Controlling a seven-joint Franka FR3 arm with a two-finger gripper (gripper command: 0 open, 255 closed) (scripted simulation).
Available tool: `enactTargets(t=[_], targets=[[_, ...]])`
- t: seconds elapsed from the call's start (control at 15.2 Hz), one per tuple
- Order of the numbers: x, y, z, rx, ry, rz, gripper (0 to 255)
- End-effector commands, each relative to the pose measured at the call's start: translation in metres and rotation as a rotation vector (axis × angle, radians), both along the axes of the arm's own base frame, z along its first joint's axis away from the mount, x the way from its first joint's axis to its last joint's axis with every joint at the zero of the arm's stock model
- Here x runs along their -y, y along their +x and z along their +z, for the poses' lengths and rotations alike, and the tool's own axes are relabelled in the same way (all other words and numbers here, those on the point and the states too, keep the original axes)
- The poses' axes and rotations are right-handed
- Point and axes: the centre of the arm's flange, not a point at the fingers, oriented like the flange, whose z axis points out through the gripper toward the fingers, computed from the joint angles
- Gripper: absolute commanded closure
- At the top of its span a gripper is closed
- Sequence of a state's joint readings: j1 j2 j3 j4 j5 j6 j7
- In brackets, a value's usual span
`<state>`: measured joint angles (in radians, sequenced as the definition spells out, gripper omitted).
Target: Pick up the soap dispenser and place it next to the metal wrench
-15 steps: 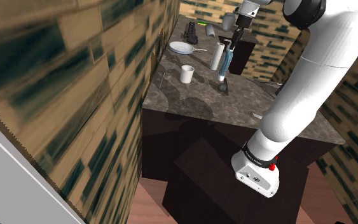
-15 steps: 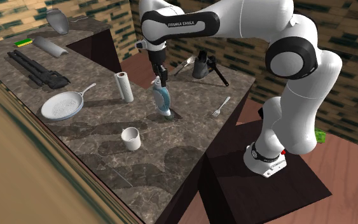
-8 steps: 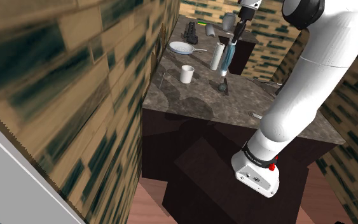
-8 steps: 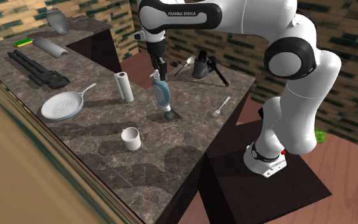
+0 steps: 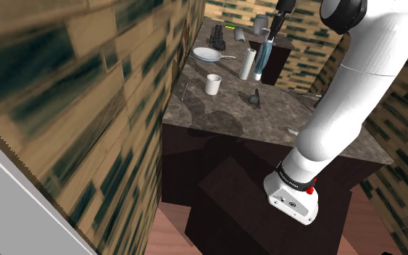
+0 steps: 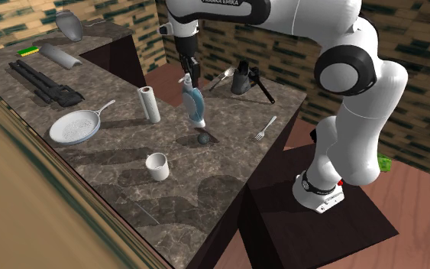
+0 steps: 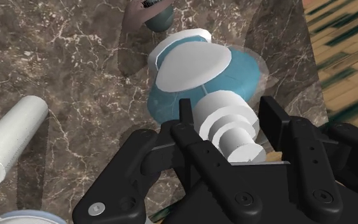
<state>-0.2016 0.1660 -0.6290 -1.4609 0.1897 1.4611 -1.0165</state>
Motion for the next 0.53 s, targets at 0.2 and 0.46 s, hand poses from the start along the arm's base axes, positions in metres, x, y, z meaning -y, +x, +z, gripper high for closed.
enactTargets(t=[0.2,0.46], targets=[[0.0,0.001,0.027,0.0,0.0,0.0,255],[0.0,0.001,0.048,0.0,0.0,0.0,255]])
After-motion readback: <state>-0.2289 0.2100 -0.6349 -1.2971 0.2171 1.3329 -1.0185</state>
